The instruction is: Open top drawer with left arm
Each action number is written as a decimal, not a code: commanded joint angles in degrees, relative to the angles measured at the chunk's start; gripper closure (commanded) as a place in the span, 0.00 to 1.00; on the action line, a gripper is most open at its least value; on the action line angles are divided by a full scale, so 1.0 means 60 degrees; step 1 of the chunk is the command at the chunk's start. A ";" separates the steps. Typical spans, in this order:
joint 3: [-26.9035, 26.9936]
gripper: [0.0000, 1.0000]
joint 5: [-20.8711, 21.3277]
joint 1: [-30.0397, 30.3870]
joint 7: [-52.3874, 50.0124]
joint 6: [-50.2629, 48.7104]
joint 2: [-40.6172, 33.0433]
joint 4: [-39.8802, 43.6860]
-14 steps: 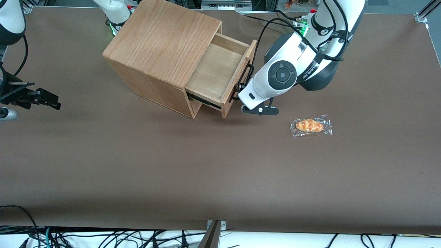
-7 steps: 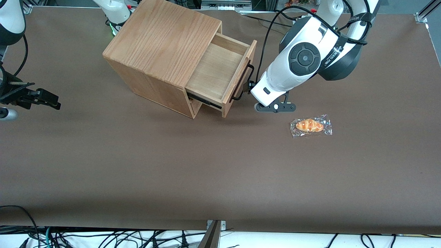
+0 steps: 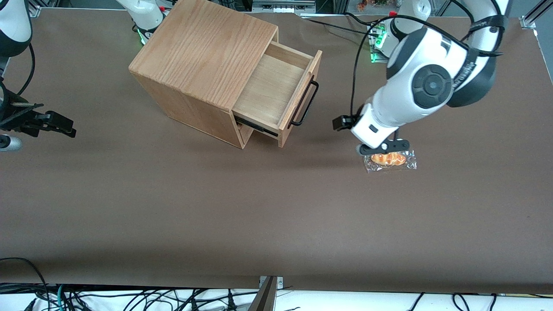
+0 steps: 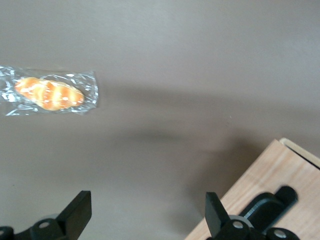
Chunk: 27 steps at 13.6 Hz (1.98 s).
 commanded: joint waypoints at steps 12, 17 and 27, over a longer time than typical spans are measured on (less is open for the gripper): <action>-0.0054 0.00 0.1437 0.2087 0.1755 -0.1086 -0.0146 0.0796; -0.0025 0.00 0.1437 0.2280 0.2023 -0.1101 -0.0247 0.1074; 0.2640 0.00 0.1261 0.1283 0.4408 -0.1057 -0.0556 0.0927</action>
